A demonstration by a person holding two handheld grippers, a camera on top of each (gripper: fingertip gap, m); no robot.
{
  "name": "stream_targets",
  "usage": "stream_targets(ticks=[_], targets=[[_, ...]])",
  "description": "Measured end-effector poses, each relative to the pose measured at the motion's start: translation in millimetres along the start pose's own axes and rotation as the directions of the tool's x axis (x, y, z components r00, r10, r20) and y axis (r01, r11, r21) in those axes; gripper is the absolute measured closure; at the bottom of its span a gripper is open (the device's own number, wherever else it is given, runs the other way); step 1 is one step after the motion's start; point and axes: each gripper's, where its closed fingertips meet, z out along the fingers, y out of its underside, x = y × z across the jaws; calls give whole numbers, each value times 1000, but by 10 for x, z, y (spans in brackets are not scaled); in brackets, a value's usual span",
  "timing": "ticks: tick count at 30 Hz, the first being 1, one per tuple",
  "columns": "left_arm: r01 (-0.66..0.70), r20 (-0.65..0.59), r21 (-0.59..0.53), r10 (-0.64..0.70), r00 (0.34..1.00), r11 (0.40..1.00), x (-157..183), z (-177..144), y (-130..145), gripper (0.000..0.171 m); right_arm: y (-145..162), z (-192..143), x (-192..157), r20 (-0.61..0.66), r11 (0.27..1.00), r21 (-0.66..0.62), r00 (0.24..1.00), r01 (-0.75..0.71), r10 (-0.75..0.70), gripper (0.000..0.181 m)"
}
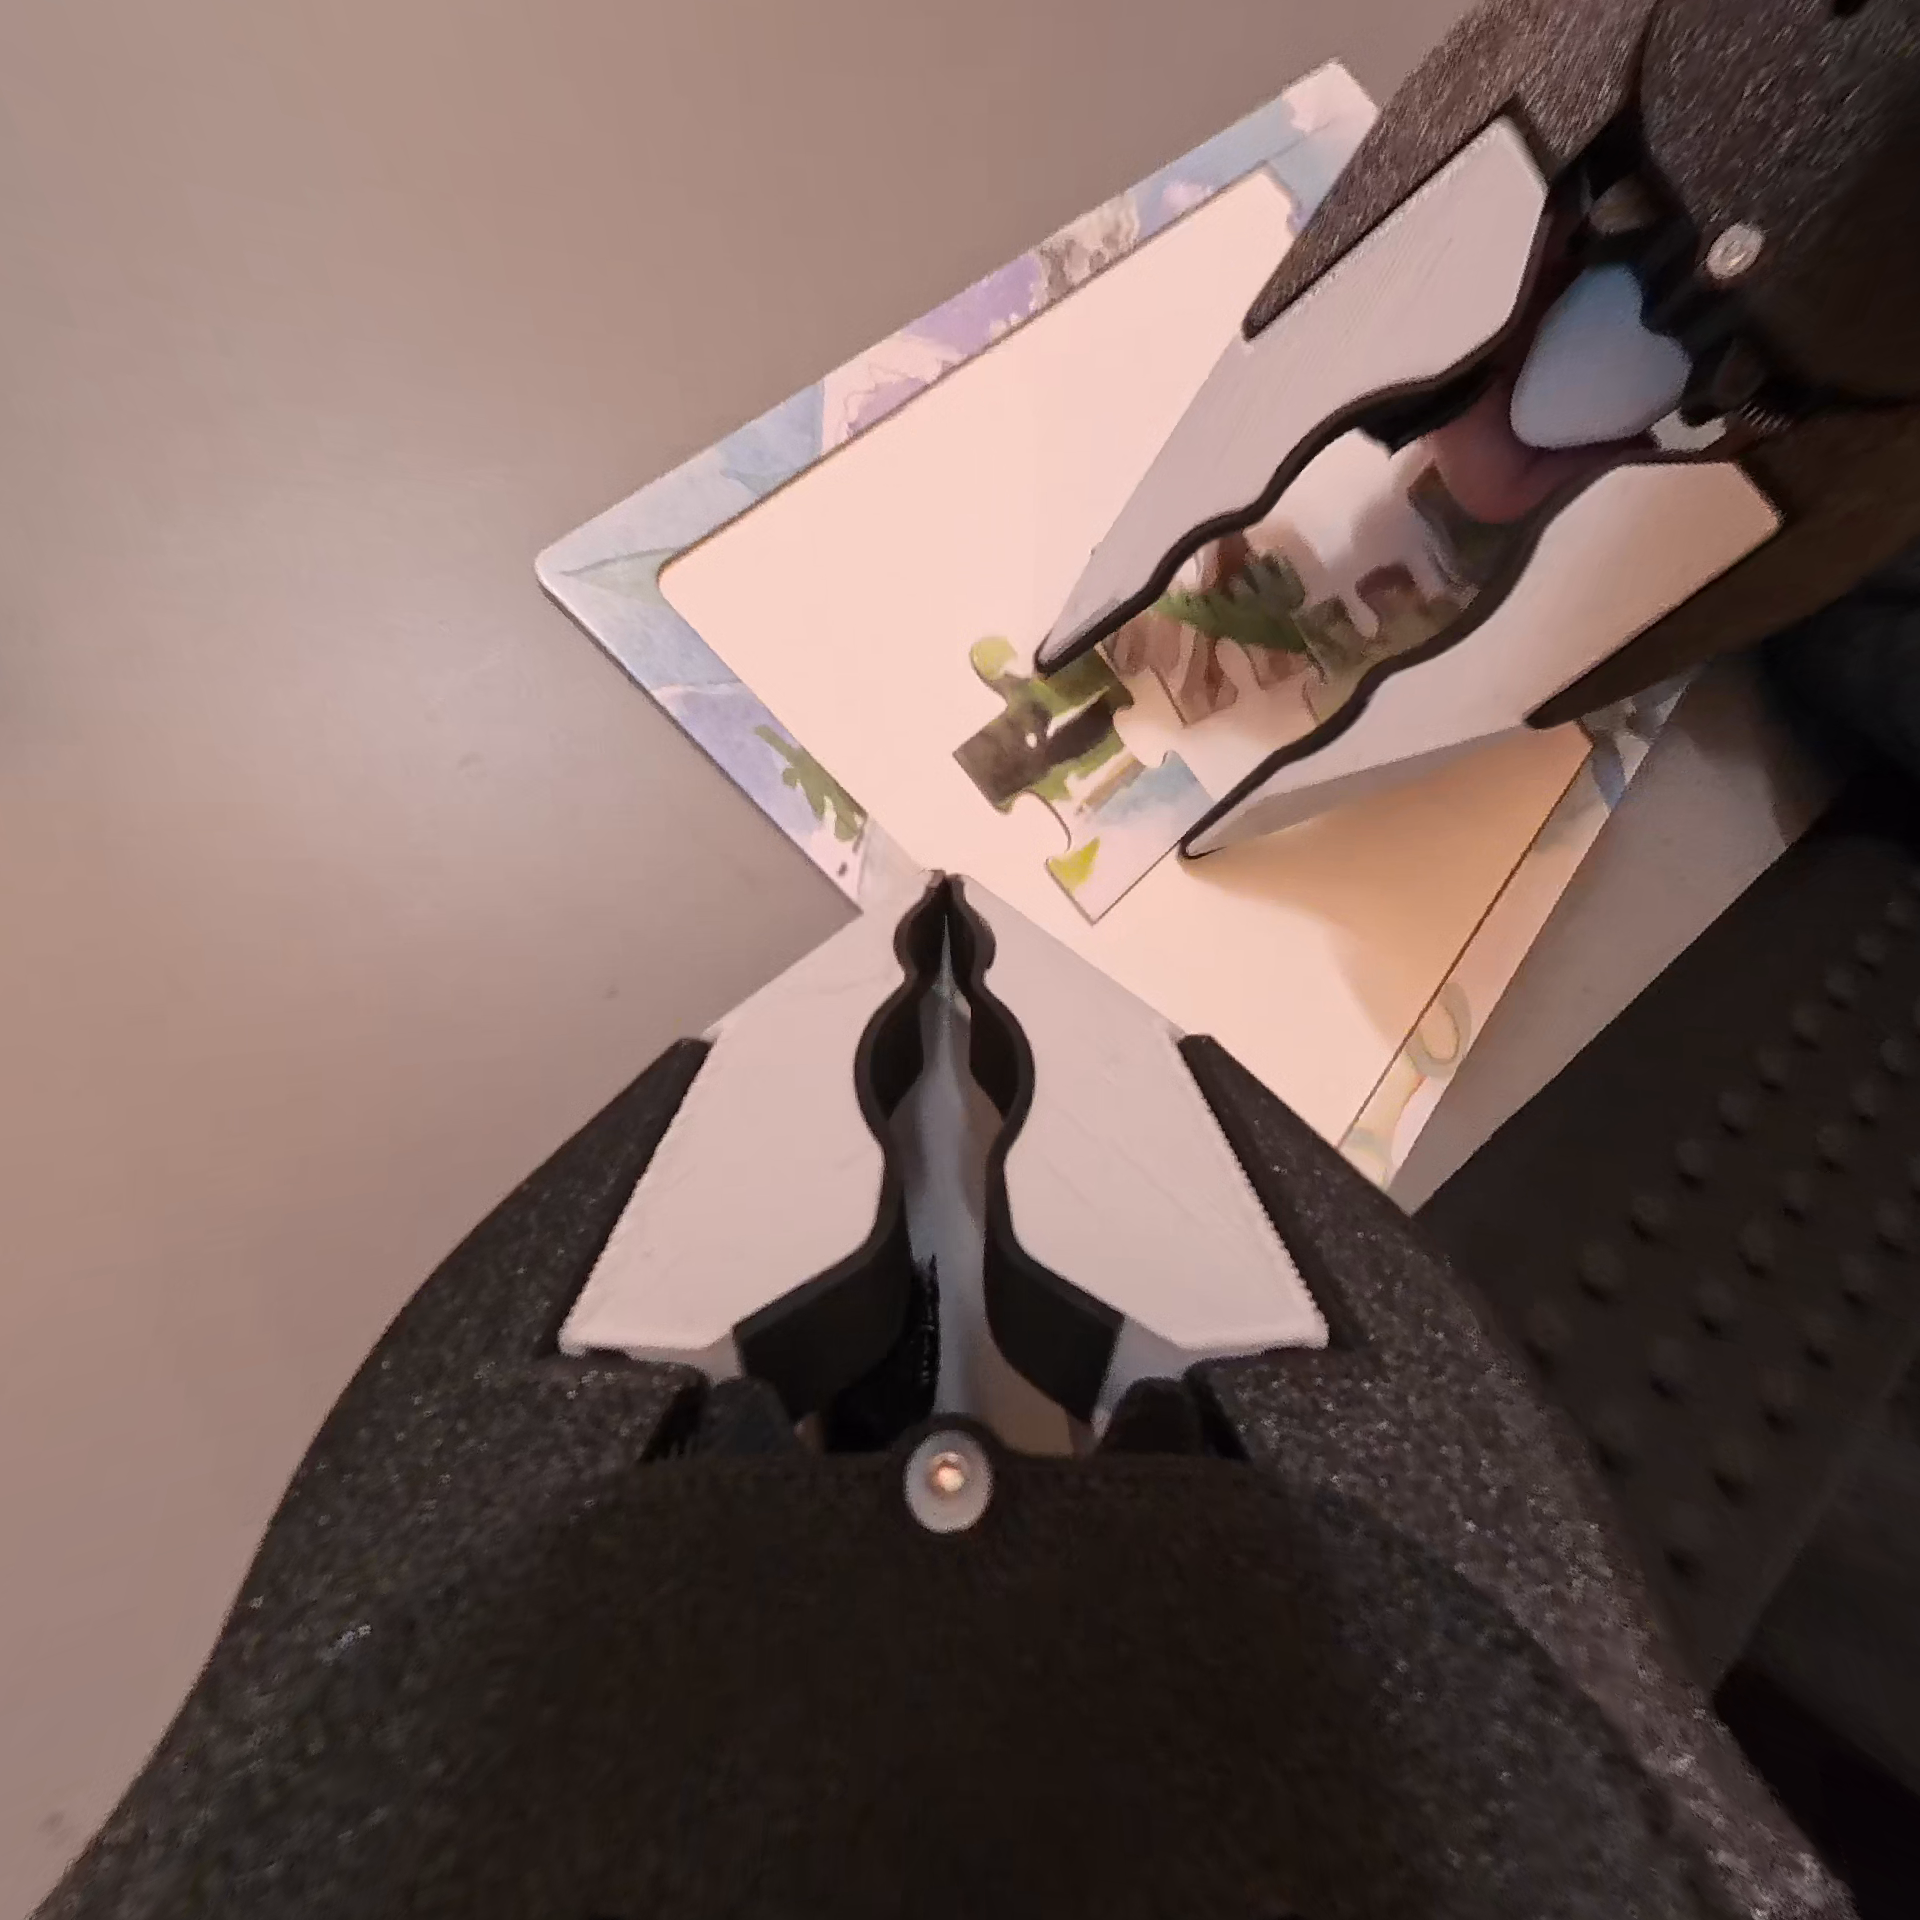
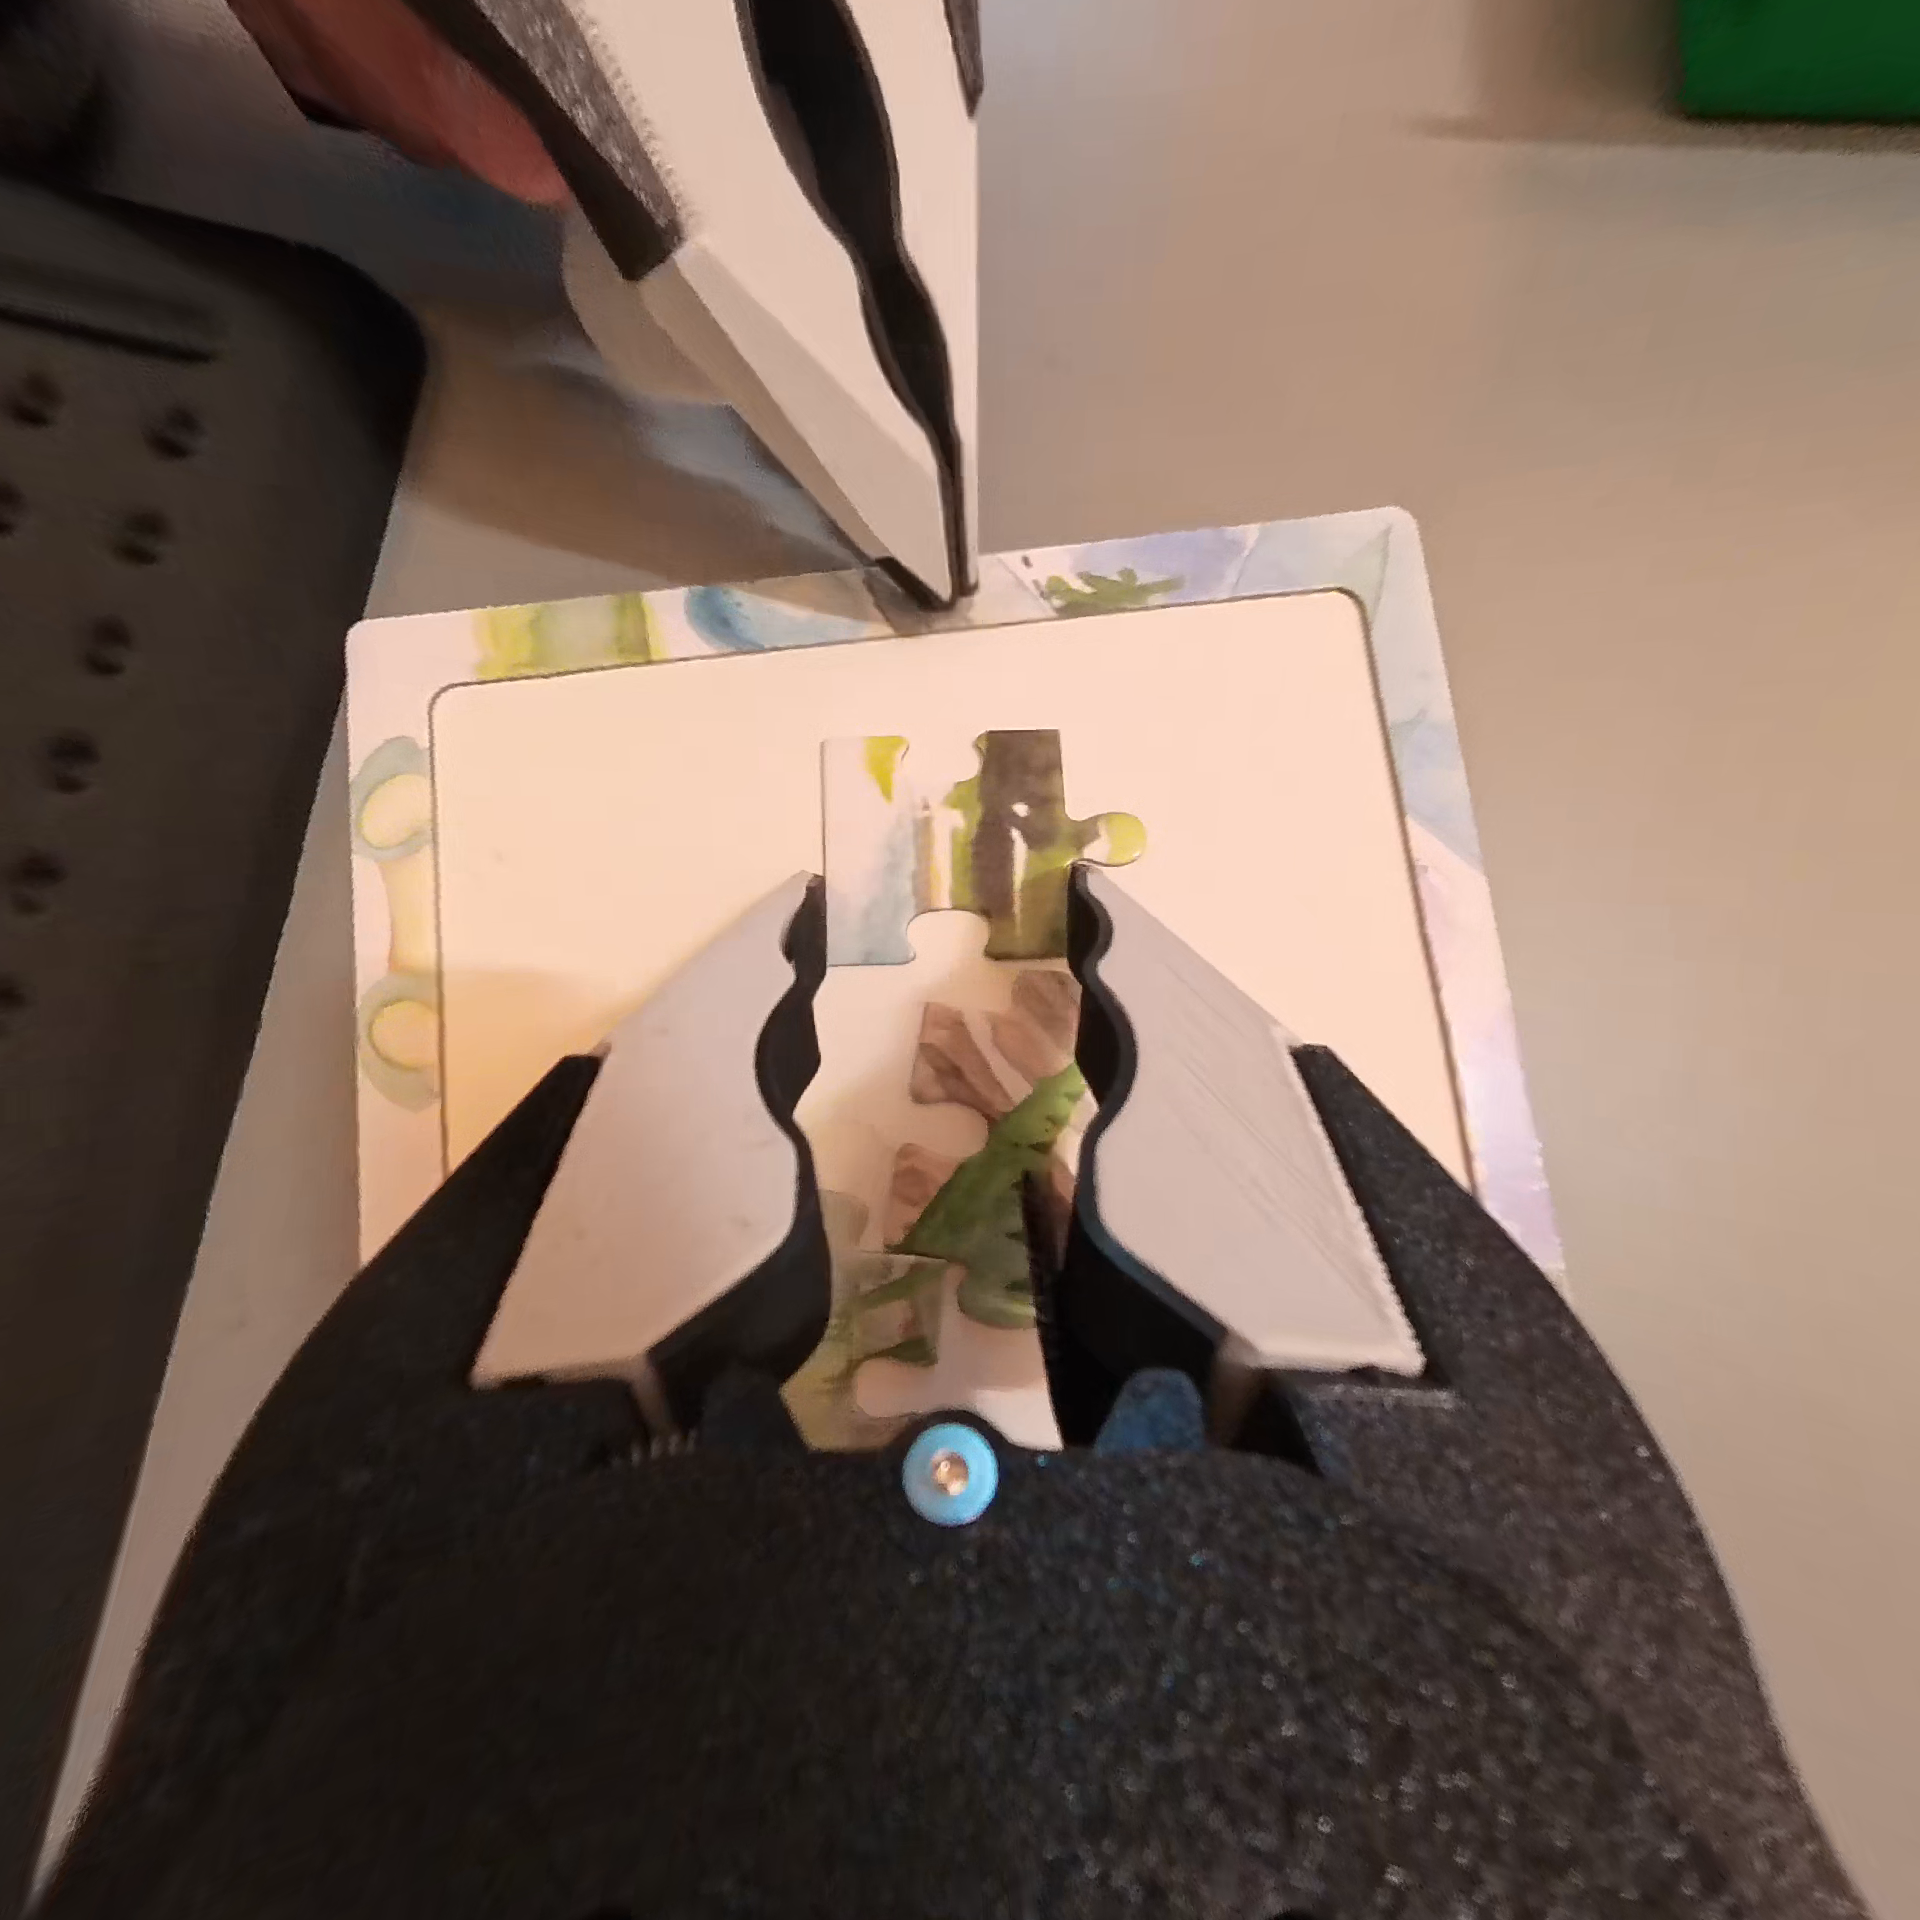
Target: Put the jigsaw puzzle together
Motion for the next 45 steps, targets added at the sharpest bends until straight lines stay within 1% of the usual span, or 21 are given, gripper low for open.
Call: stream_targets(ticks=[1, 2, 11, 15, 20, 25, 27, 29, 31, 33, 34, 35, 36, 37, 38, 39, 41, 43, 45], targets=[[-14, 7, -17, 14, 1000, 1000, -8, 10, 40, 171, -1, 0, -7, -2, 1000, -2, 1000, 1, -1, 135], [-25, 7, -10, 25, 1000, 1000, -3, 14, 45, 171, -2, 1, -12, -6, 1000, -2, 1000, 3, -3, 135], [8, -36, 16, -8, 999, 1000, 6, 18, 48, 171, 38, -34, -181, 19, 1000, -23, 1000, -2, 3, 135], [9, -5, 11, -9, 1000, 1000, 5, 11, 58, 171, 98, -85, -317, 31, 999, -33, 999, -6, 7, 135], [-33, 61, -36, 35, 998, 999, 5, 19, 61, 171, 283, -235, -528, 40, 999, -47, 999, 19, -17, 135], [-17, 60, -38, 19, 998, 999, 5, 21, 57, 171, 517, -442, -641, 34, 996, -84, 999, 44, -41, 135], [-8, 58, -35, 10, 998, 999, 5, 21, 56, 171, 591, -519, -687, 48, 995, -86, 997, 59, -55, 147], [-6, 60, -36, 8, 998, 999, 5, 21, 55, 171, 660, -567, -649, 28, 994, -88, 997, 70, -68, 150], [-6, 71, -45, 9, 997, 999, 4, 20, 56, 171, 641, -639, -648, 39, 998, -53, 999, 31, -29, 141], [-13, 108, -81, 22, 994, 997, 27, 11, 70, 171, 583, -778, -573, 30, 999, 9, 999, -38, 38, 142], [-42, 96, -102, 52, 994, 994, 117, 11, 80, 171, 592, -857, -502, 10, 997, 29, 997, -73, 72, 145], [-83, 54, -107, 89, 995, 991, 275, 18, 75, 171, 621, -934, -425, -14, 993, 45, 994, -107, 107, 146], [-120, 5, -102, 121, 993, 988, 459, 33, 62, 161, 668, -996, -366, -33, 989, 57, 990, -138, 140, 145], [-147, -35, -95, 144, 989, 985, 639, 63, 53, 143, 735, -1035, -335, -45, 985, 55, 985, -163, 165, 145], [-176, -76, -102, 169, 983, 979, 819, 110, 74, 135, 818, -1051, -319, -57, 983, 41, 982, -178, 180, 142], [-218, -108, -118, 206, 973, 969, 978, 164, 115, 132, 895, -1052, -293, -81, 982, 26, 979, -185, 187, 141], [-295, -87, -126, 286, 954, 947, 1136, 275, 149, 128, 929, -1024, -289, -94, 981, 47, 977, -189, 192, 137], [-342, -45, -159, 339, 940, 926, 1172, 364, 188, 120, 883, -977, -298, -93, 979, 82, 976, -188, 195, 134], [-370, -34, -172, 370, 928, 913, 1203, 413, 205, 109, 831, -911, -308, -101, 981, 99, 980, -165, 174, 132]])
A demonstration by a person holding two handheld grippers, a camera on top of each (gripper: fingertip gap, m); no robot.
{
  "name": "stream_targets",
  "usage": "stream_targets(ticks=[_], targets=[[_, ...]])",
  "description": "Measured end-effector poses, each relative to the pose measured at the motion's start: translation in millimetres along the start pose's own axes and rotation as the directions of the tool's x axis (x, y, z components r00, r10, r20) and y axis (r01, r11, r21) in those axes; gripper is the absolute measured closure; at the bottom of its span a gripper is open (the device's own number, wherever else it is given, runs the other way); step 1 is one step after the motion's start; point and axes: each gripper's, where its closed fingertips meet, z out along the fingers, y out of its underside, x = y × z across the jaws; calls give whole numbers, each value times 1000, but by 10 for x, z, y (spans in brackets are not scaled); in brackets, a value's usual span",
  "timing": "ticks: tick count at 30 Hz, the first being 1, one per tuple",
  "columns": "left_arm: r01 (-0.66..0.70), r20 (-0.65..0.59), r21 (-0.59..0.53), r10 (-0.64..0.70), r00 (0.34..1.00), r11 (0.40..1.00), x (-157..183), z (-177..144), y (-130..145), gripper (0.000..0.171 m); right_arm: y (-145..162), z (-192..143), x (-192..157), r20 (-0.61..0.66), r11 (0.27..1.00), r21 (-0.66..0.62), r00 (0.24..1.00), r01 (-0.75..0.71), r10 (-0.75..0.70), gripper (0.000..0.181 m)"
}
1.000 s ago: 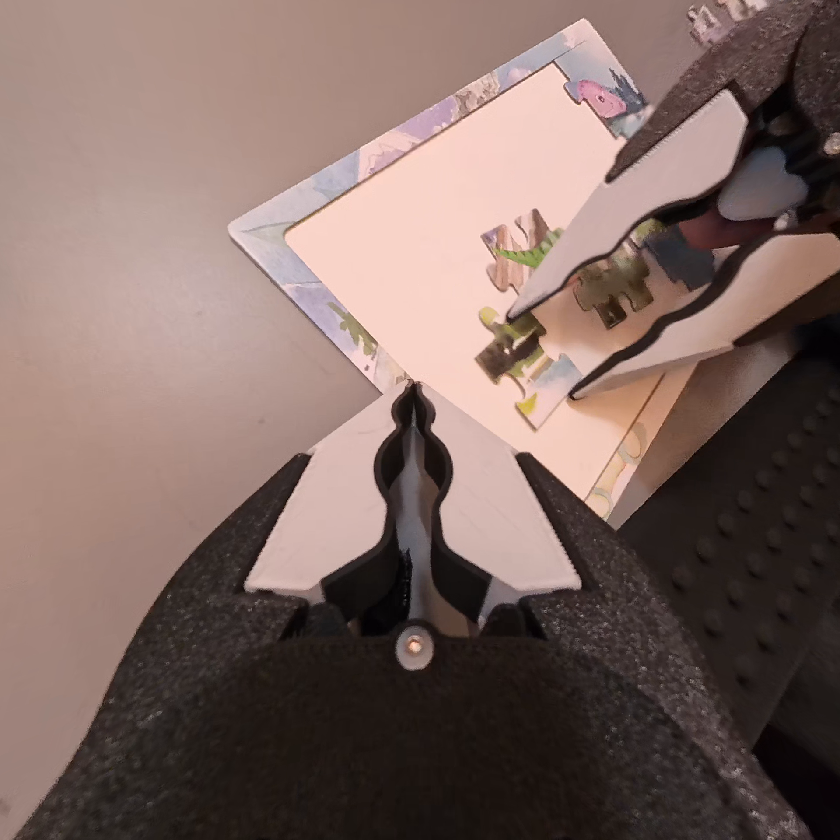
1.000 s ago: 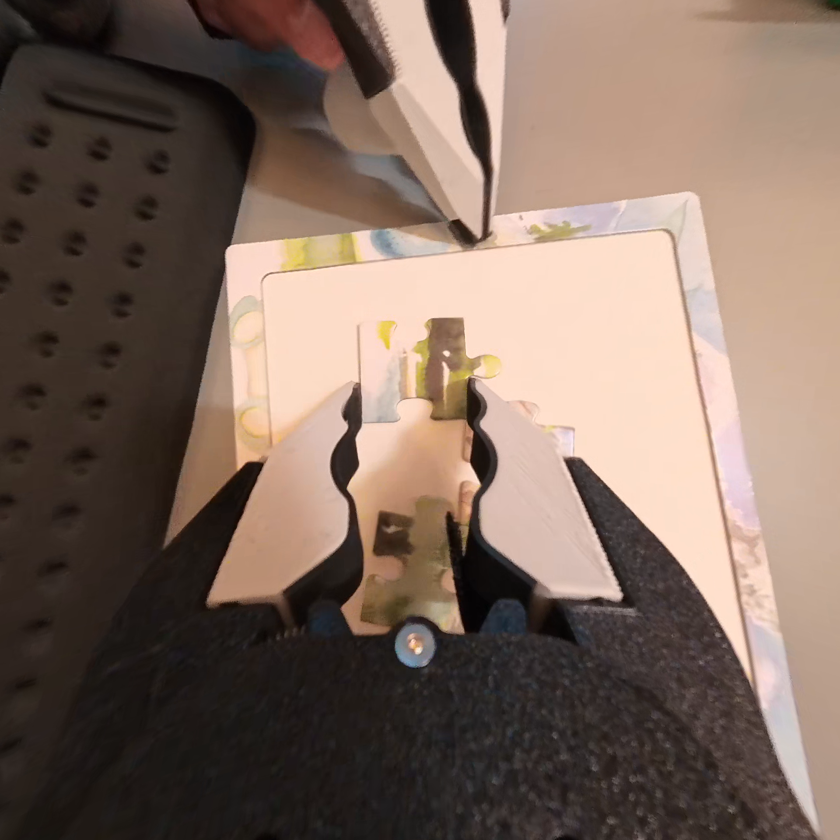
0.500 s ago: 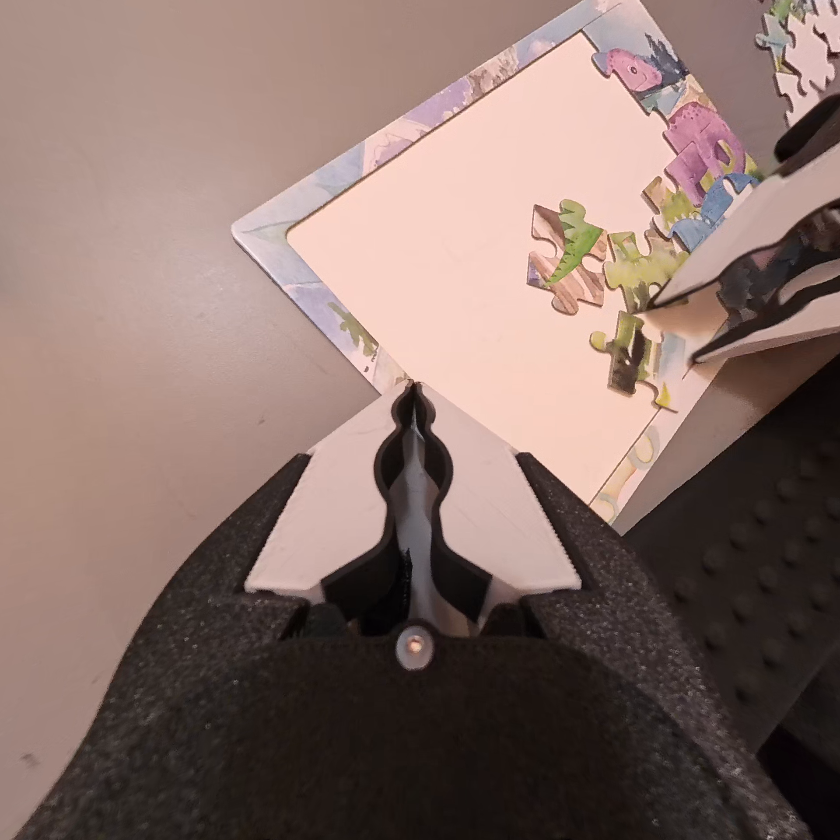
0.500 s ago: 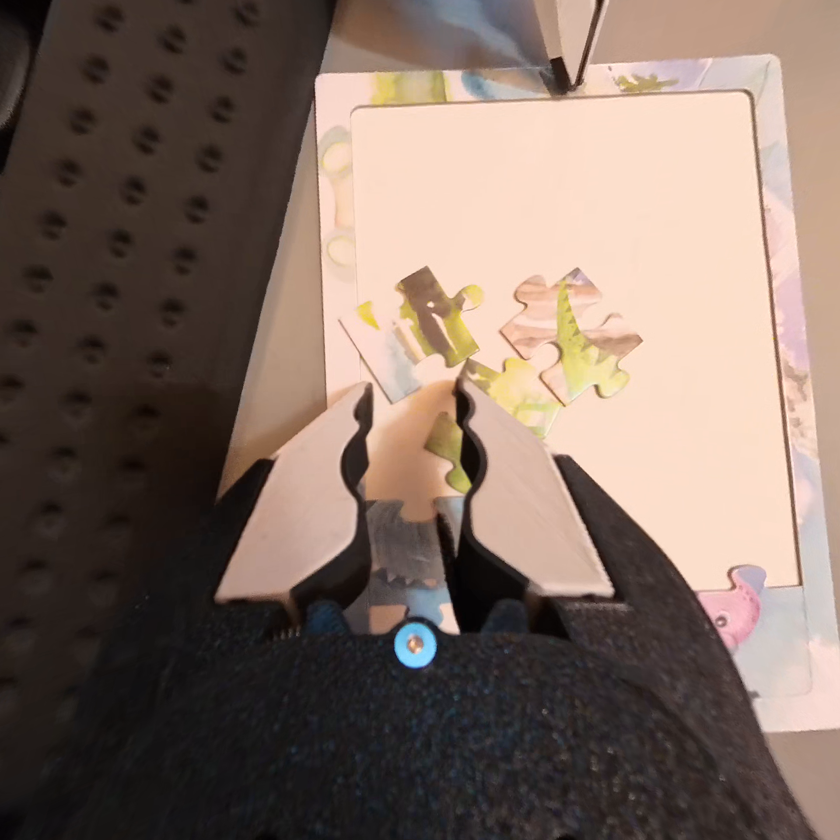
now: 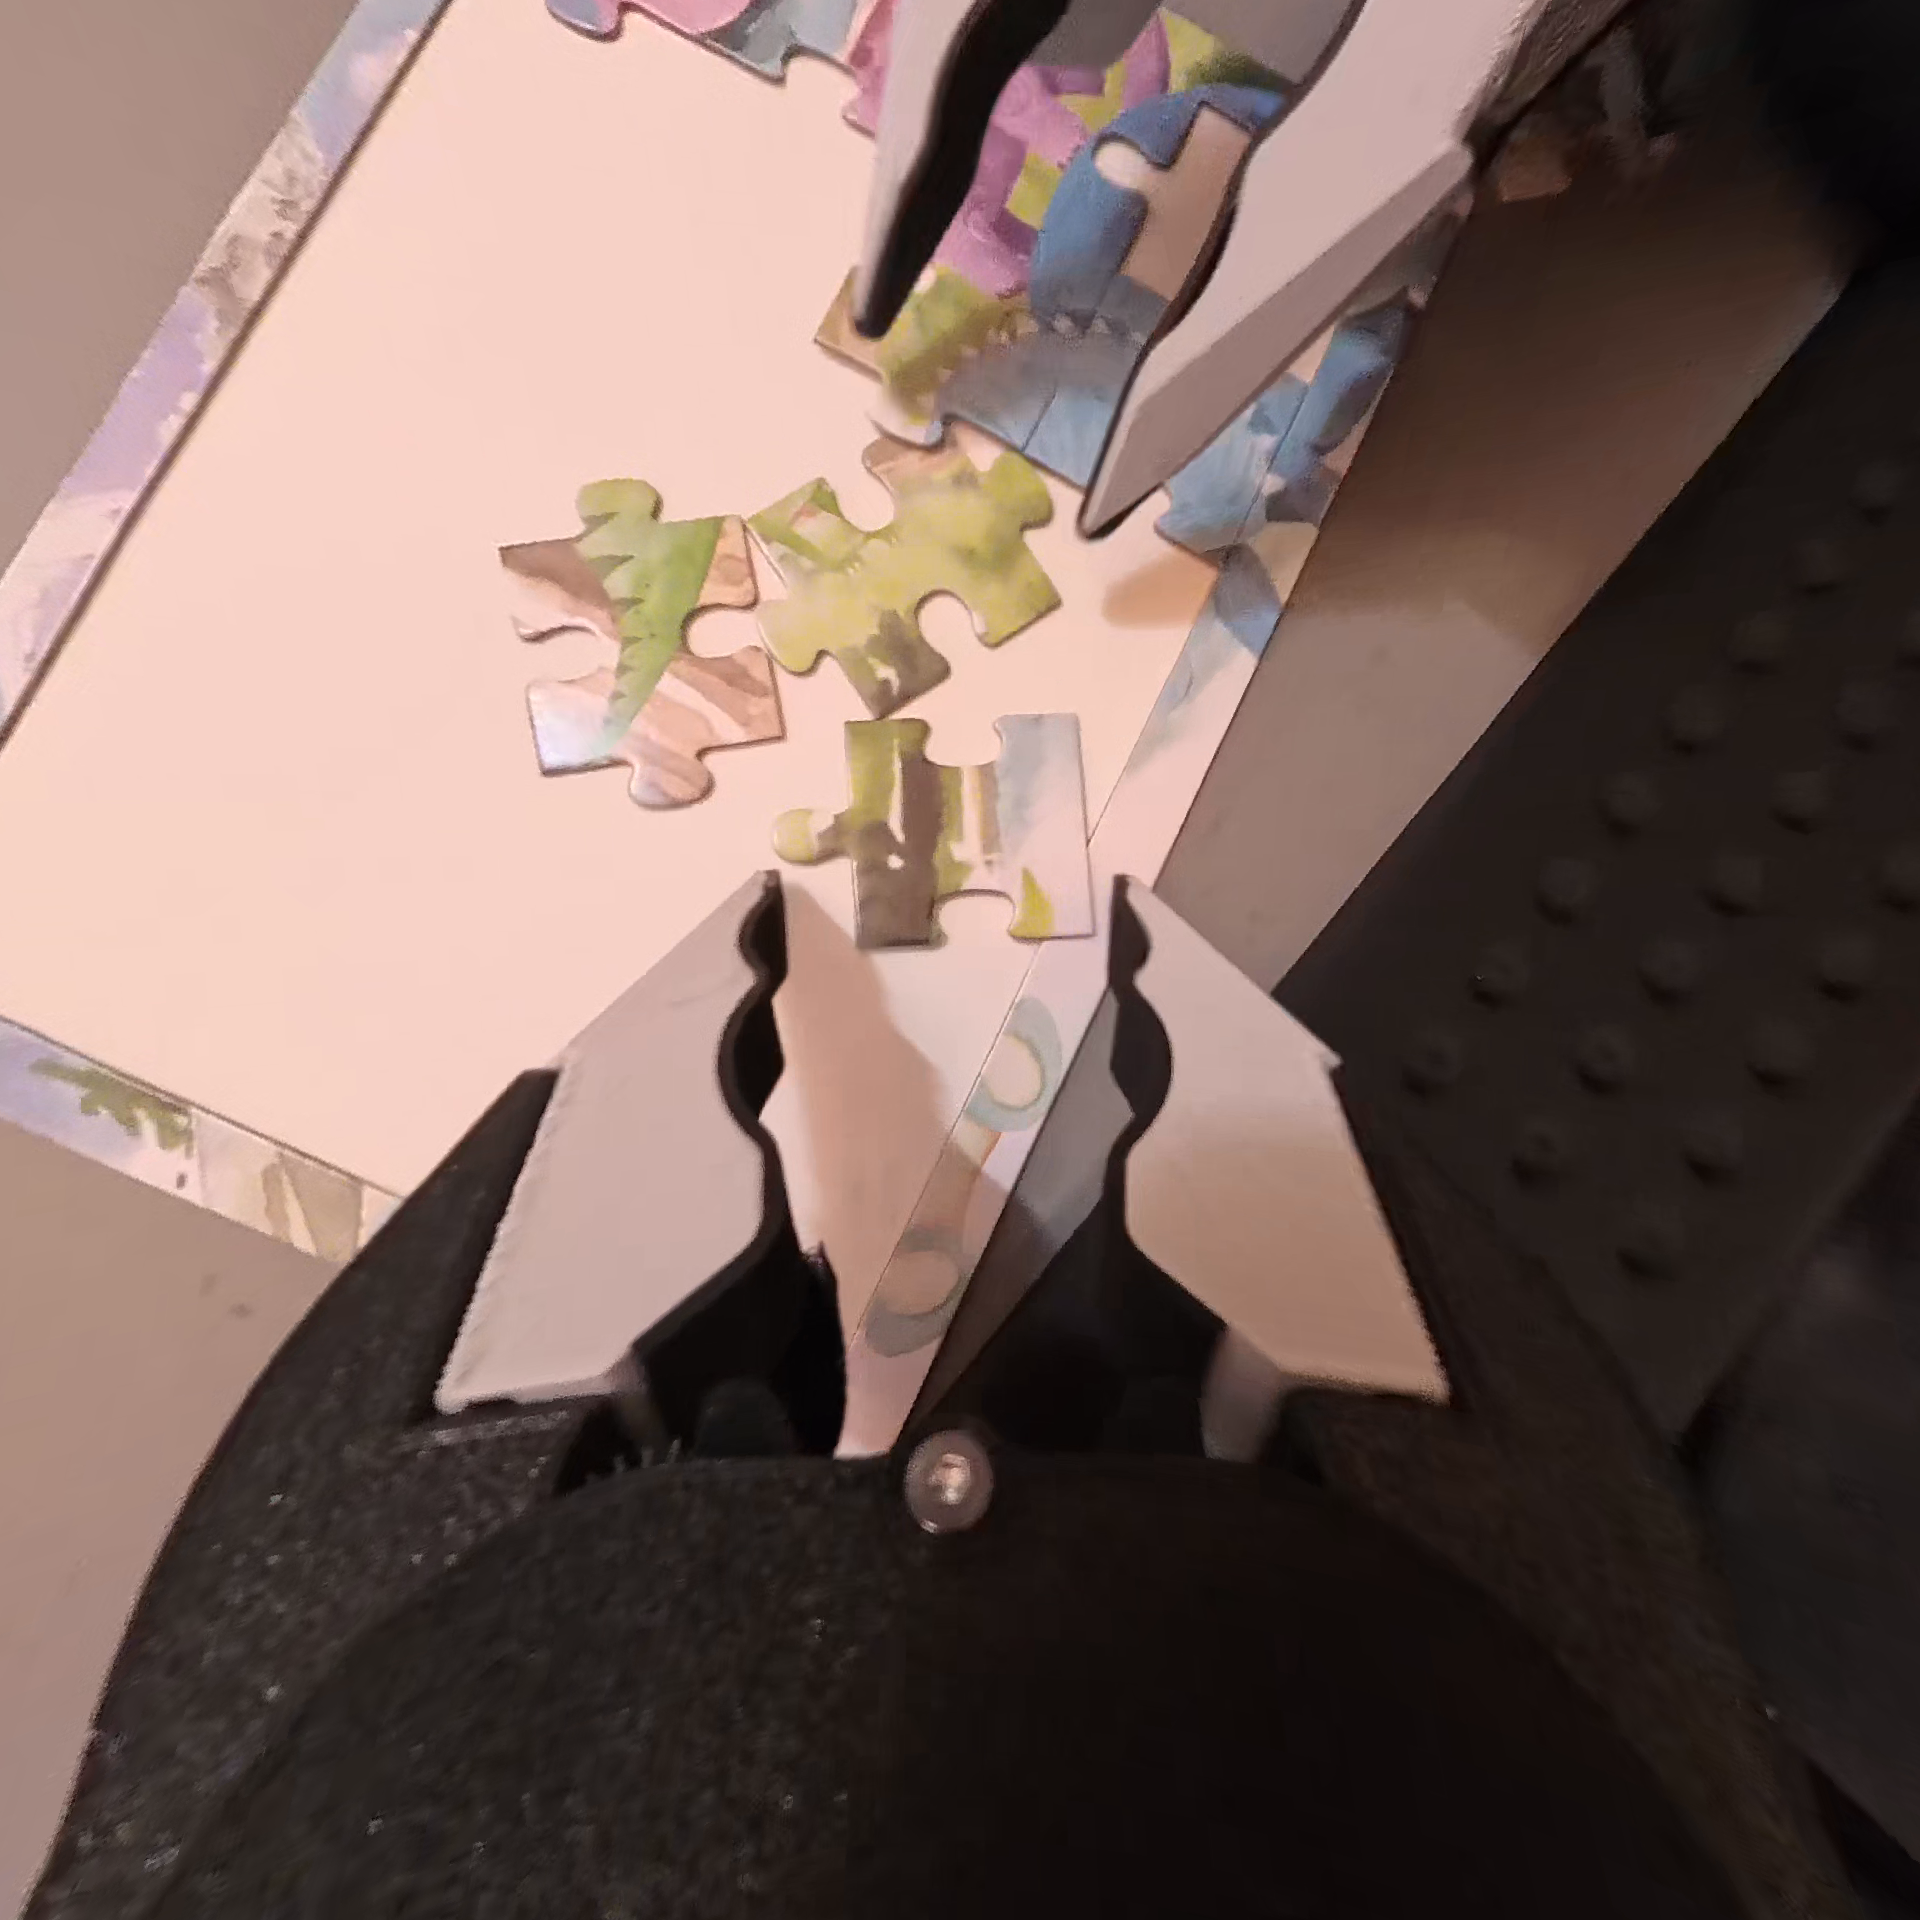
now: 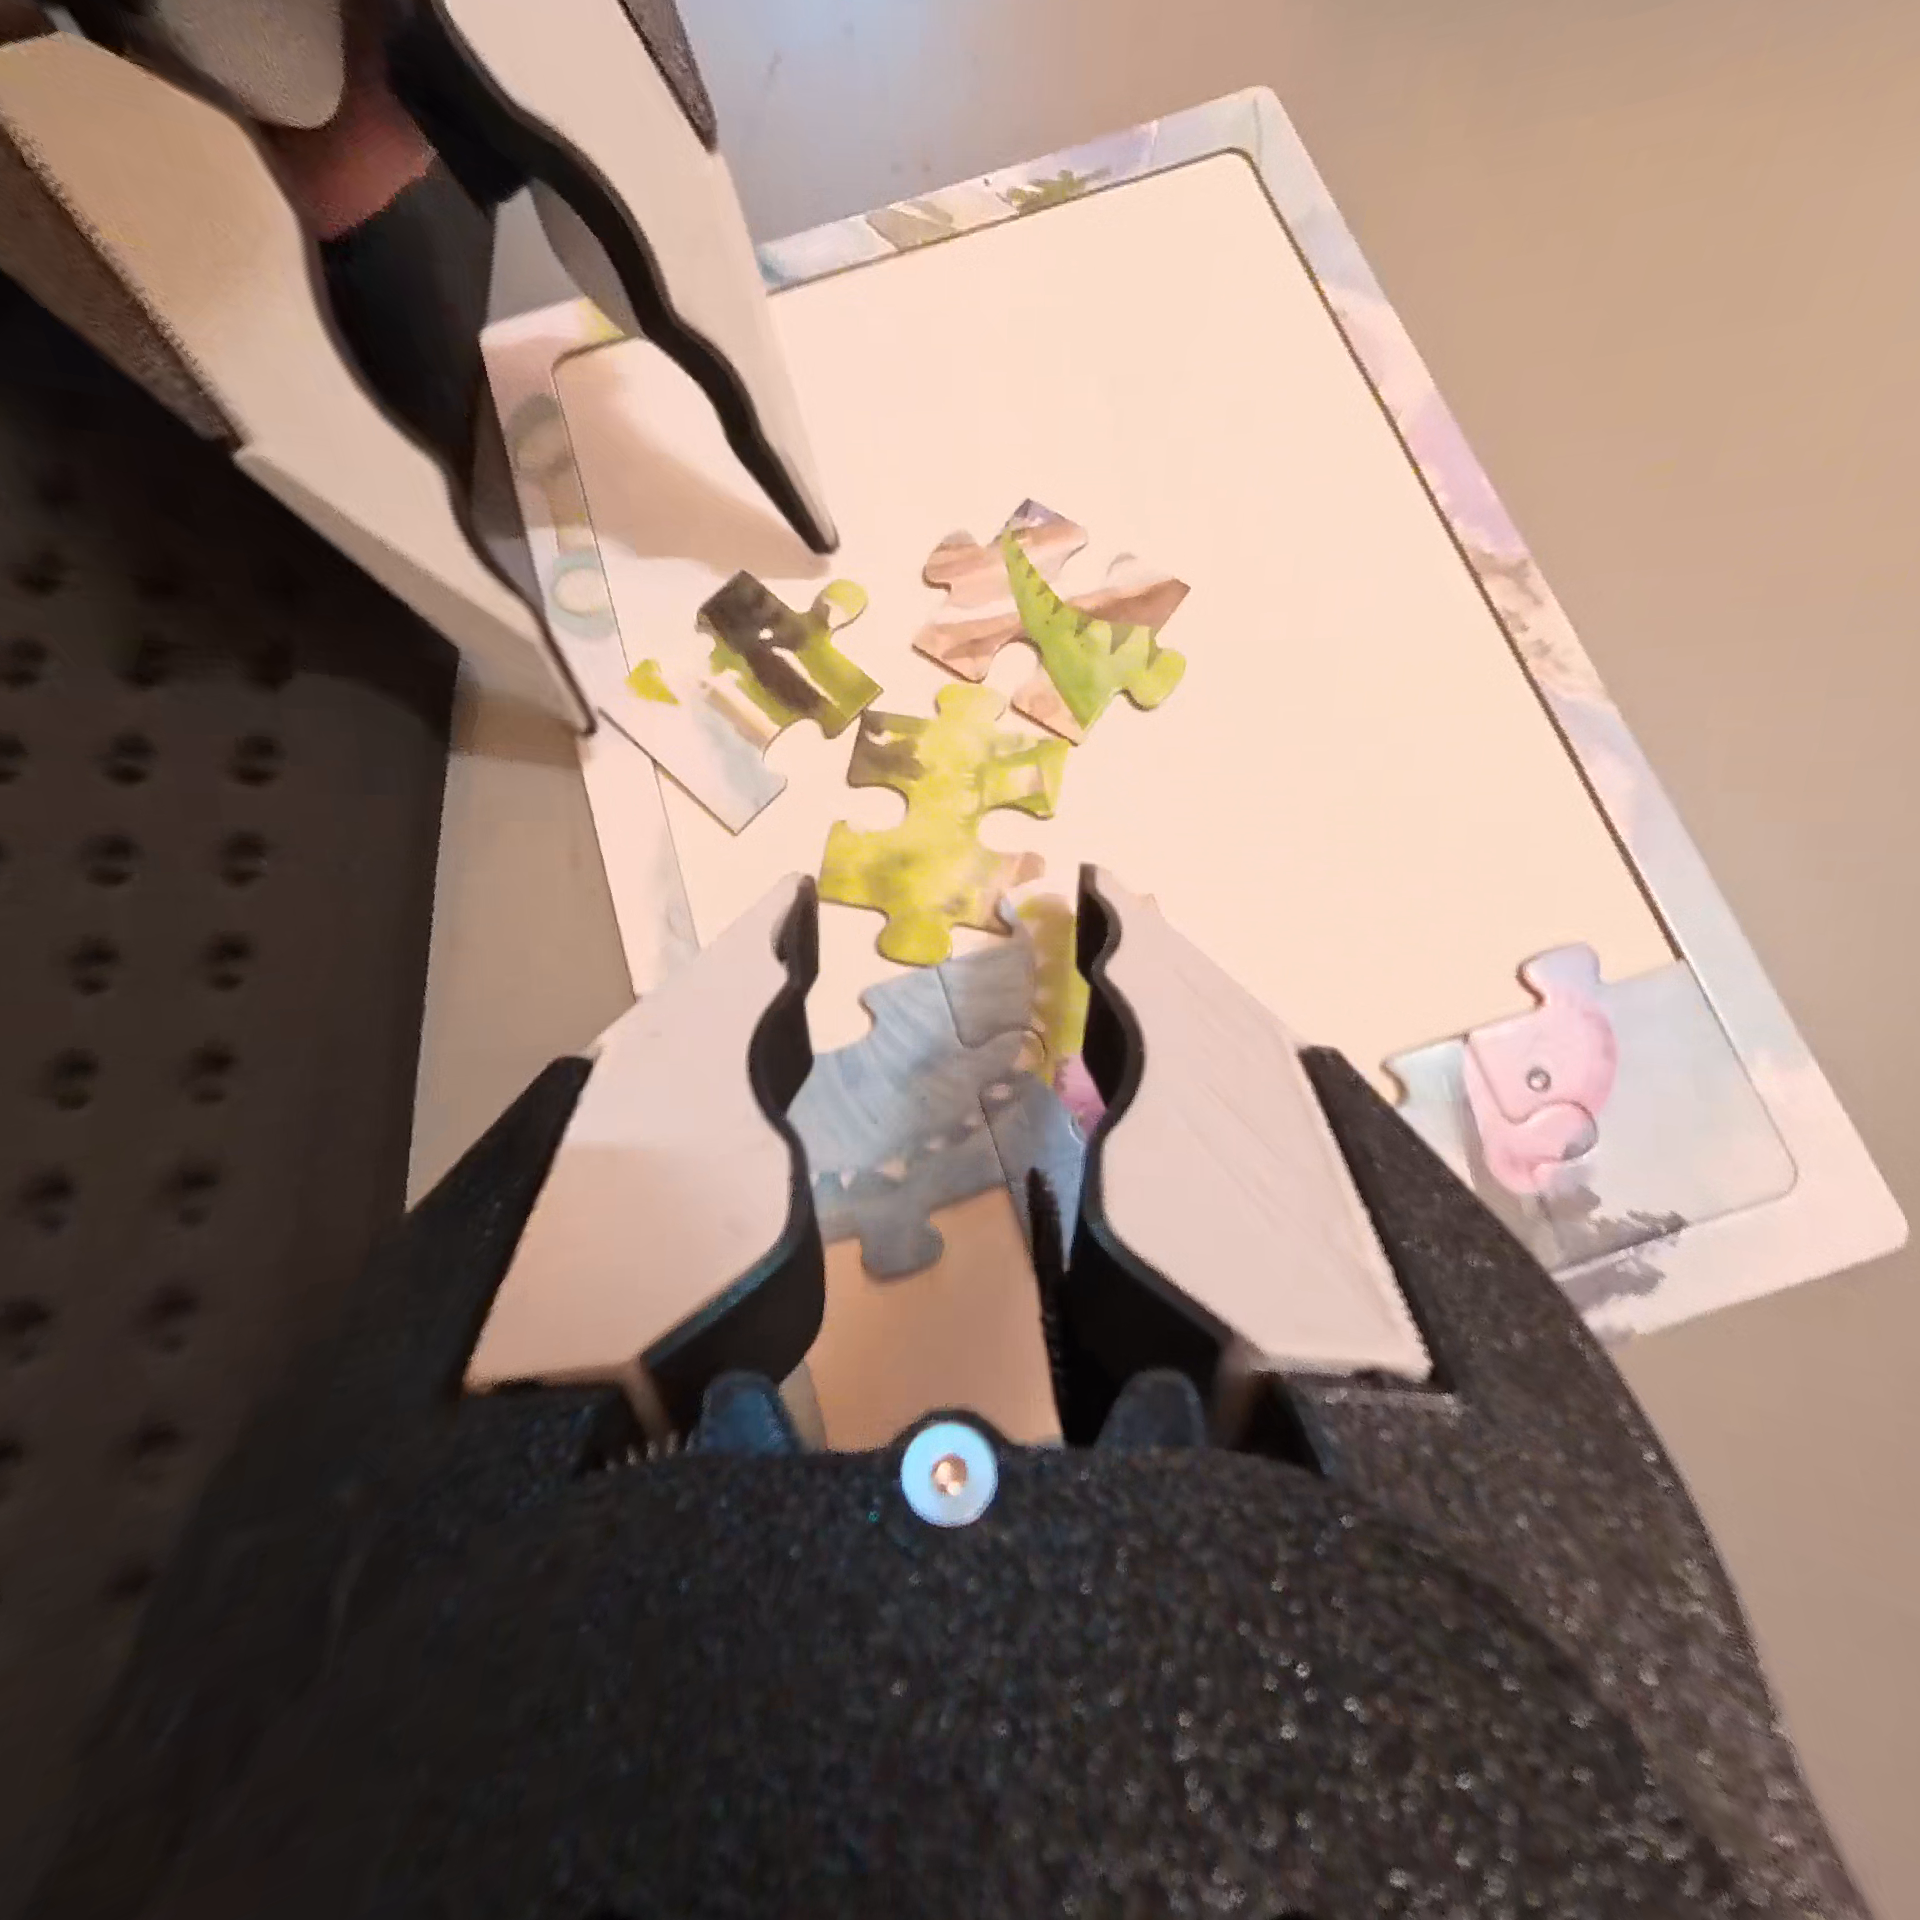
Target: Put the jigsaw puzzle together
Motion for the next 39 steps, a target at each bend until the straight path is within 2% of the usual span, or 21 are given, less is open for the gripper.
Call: stream_targets(ticks=[2, 5, 10, 13, 20, 24, 27, 31, 39], targets=[[-13, 27, -22, 14, 1000, 1000, -18, 33, 13, 99, 2, 86, -23, -5, 999, -12, 999, 34, -34, 131], [-13, 41, -41, 15, 999, 999, -47, 54, 13, 100, 29, 180, -23, -12, 995, -51, 996, 84, -85, 131], [-20, 30, -73, 23, 999, 997, -62, 36, 29, 110, -7, 184, 150, -51, 996, -62, 997, 60, -63, 132], [-40, 12, -93, 41, 999, 995, -61, 20, 44, 125, -22, 181, 234, -71, 997, -56, 996, 46, -50, 134], [-152, -58, -114, 146, 988, 982, -49, 33, 33, 125, -30, 16, 367, -136, 1000, -4, 991, -9, 8, 134], [-214, -100, -135, 202, 974, 967, -24, 67, -7, 125, 279, -277, 591, -281, 992, -55, 955, -118, 98, 134], [-246, -121, -128, 231, 965, 961, 25, 122, -78, 125, 506, -494, 658, -348, 978, -48, 921, -202, 173, 134], [-270, -144, -126, 252, 957, 955, 87, 206, -179, 125, 742, -641, 646, -370, 954, -21, 888, -301, 272, 135], [-325, -188, -123, 300, 935, 938, 208, 316, -314, 125, 736, -601, 623, -308, 943, 28, 894, -332, 325, 139]])
